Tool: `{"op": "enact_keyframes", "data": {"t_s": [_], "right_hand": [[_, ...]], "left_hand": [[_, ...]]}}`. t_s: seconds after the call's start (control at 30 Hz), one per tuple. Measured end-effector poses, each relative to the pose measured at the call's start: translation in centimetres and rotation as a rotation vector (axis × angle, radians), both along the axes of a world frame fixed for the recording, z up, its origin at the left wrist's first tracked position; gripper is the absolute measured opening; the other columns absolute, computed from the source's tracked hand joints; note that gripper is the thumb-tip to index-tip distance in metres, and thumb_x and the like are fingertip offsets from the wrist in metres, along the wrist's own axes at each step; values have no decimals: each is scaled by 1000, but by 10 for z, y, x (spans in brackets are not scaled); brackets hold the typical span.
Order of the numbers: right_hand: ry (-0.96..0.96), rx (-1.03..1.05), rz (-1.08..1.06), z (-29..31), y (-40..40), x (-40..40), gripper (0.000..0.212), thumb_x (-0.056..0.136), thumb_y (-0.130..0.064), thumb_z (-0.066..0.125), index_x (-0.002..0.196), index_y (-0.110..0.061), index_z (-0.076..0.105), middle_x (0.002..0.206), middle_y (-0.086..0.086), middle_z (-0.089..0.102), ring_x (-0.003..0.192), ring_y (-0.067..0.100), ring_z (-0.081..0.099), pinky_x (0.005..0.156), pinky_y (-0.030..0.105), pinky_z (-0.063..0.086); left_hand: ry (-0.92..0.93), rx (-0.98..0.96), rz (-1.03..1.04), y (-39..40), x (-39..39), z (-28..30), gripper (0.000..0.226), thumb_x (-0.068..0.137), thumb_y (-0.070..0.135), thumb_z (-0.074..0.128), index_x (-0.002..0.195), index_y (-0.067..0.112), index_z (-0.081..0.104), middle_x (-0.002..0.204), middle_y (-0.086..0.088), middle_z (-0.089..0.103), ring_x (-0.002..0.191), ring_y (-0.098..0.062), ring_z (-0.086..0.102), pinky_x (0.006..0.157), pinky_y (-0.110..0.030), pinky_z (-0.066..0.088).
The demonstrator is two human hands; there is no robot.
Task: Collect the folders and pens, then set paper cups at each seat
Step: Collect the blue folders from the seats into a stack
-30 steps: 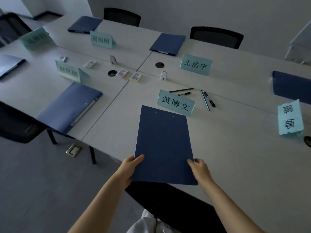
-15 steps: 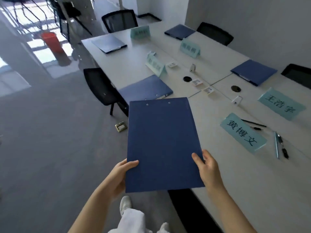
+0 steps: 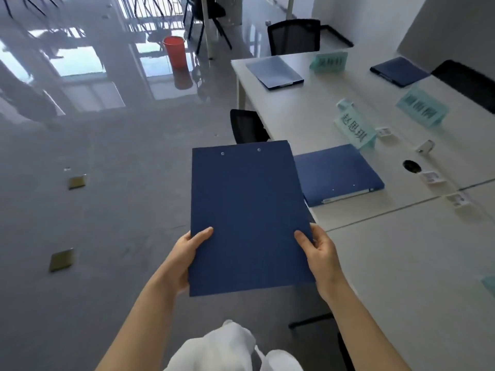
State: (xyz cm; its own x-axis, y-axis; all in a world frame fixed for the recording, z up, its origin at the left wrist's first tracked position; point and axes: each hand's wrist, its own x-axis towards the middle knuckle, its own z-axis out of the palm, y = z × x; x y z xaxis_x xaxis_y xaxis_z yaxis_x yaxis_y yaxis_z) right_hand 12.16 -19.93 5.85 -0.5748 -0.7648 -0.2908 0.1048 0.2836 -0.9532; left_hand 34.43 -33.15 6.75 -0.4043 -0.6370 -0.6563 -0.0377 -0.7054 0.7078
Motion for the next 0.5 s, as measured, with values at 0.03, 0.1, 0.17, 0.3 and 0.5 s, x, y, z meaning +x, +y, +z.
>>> {"op": "enact_keyframes", "data": {"t_s": [0.03, 0.1, 0.17, 0.3, 0.5], "right_hand": [[-3, 8, 20, -2, -19, 5, 13, 96, -27, 54, 106, -27, 61, 102, -8, 71, 91, 14, 68, 73, 27, 56], [-15, 24, 49, -4, -39, 13, 14, 95, -28, 54, 108, -28, 61, 103, -9, 71, 92, 13, 68, 75, 28, 56], [1, 51, 68, -7, -59, 18, 15, 95, -30, 54, 109, -29, 59, 105, -10, 69, 94, 12, 67, 79, 31, 57], [-9, 125, 96, -19, -100, 7, 22, 95, -31, 53, 116, -25, 55, 112, -9, 66, 101, 11, 65, 87, 33, 56], [-533, 266, -391, -68, -152, -71, 22, 99, -19, 47, 113, -4, 54, 97, 10, 65, 88, 24, 64, 78, 36, 53]], "left_hand": [[-13, -3, -7, -17, 8, 0, 30, 93, 24, 60, 120, 11, 61, 111, -11, 73, 94, -31, 72, 75, -42, 58], [-30, -1, -8, -38, 17, 1, 30, 92, 17, 57, 120, 9, 60, 110, -13, 73, 92, -32, 72, 75, -43, 59], [-42, 7, 28, -58, 18, 0, 28, 92, 20, 59, 118, 9, 62, 106, -12, 74, 90, -33, 72, 76, -45, 58], [-76, -10, 100, -93, 4, -9, 30, 87, 32, 69, 111, 13, 65, 98, -7, 77, 85, -30, 74, 69, -42, 58], [-76, 0, 157, -155, -42, -22, 35, 87, 31, 70, 117, 13, 63, 101, -7, 76, 84, -29, 74, 63, -40, 59]]}}
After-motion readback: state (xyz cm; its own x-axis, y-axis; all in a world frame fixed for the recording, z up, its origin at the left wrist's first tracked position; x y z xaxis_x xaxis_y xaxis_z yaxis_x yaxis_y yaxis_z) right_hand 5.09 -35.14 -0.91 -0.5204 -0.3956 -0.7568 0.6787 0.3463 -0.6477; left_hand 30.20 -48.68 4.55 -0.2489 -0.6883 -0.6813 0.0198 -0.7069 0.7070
